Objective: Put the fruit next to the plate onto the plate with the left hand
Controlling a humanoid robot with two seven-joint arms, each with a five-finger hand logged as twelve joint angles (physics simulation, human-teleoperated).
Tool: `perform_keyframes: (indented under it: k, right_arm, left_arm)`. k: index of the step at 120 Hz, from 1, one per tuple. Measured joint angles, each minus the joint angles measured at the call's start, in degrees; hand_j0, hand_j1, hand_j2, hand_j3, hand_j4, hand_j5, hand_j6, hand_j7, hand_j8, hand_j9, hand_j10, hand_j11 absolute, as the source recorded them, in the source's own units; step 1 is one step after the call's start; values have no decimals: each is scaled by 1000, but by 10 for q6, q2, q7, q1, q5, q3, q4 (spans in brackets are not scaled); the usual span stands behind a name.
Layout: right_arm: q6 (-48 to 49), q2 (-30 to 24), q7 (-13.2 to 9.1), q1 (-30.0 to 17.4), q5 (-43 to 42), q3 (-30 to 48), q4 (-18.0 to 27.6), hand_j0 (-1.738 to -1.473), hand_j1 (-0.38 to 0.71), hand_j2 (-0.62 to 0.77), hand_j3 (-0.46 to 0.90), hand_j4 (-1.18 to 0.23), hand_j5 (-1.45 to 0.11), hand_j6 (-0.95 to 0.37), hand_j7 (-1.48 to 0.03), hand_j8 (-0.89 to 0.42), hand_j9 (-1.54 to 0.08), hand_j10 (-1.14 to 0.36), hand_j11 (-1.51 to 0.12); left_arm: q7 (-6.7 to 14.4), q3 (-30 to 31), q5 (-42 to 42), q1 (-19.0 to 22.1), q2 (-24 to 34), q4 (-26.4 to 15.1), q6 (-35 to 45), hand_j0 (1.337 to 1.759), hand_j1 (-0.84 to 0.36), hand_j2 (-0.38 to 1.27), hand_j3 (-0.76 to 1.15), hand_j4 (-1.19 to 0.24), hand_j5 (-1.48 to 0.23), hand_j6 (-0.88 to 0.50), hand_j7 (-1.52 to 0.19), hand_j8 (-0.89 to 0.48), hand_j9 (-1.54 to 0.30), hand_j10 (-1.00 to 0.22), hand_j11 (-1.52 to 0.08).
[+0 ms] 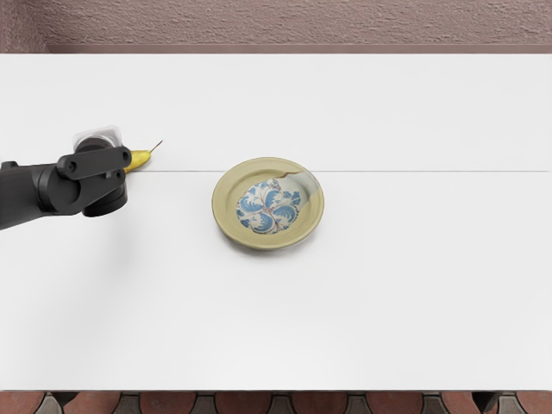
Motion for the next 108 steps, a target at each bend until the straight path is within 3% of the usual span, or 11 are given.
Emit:
perform_keyframes:
  k: [17,23,43,46,57,82,108]
  right_arm:
    - [0,0,0,0,0,0,0,-1658,-331,-3,0,-15,-20,-15,-20,-15,-20,-15,-20]
    - [0,0,0,0,0,0,0,-1658,-331,-3,0,-15,-20,-15,-20,-15,-20,-15,-20]
    - [0,0,0,0,0,0,0,-1658,-331,-3,0,-15,-20,-15,-20,-15,-20,-15,-20]
    - [0,0,0,0,0,0,0,-1658,-331,-3,0,-15,-20,-15,-20,-15,-20,-15,-20]
    - [0,0,0,0,0,0,0,-1658,-331,-3,0,-15,-20,-15,-20,-15,-20,-15,-20]
    - [0,0,0,0,0,0,0,-1658,-331,-3,0,-15,-20,-15,-20,-15,-20,-15,-20]
    - [0,0,0,0,0,0,0,-1658,-331,-3,0,-15,-20,-15,-20,-15,-20,-15,-20]
  left_arm:
    - [0,-1,-2,1,0,0,-3,1651,-238,179,-16,-568,-717,-417,-785,-378,-839,-563,-849]
    - [0,-1,-1,2,0,0,-3,1651,-223,91,87,-555,-734,-416,-796,-378,-847,-559,-862]
    - [-1,-1,-1,3,0,0,-4,1654,-189,-16,133,-535,-770,-410,-816,-366,-883,-549,-902]
    - [-1,-2,-4,2,1,0,-4,1656,-191,40,42,-537,-778,-418,-821,-371,-889,-552,-907]
    - [-1,-14,-13,-2,1,-1,-5,1657,-208,172,-2,-552,-814,-438,-846,-386,-898,-588,-911]
    - [0,-101,-22,-1,8,-1,-8,1653,-309,307,-1,-460,-876,-354,-878,-316,-900,-519,-915]
    - [0,-208,-36,-5,9,-1,-36,1650,-331,323,0,-427,-898,-332,-893,-300,-904,-501,-920]
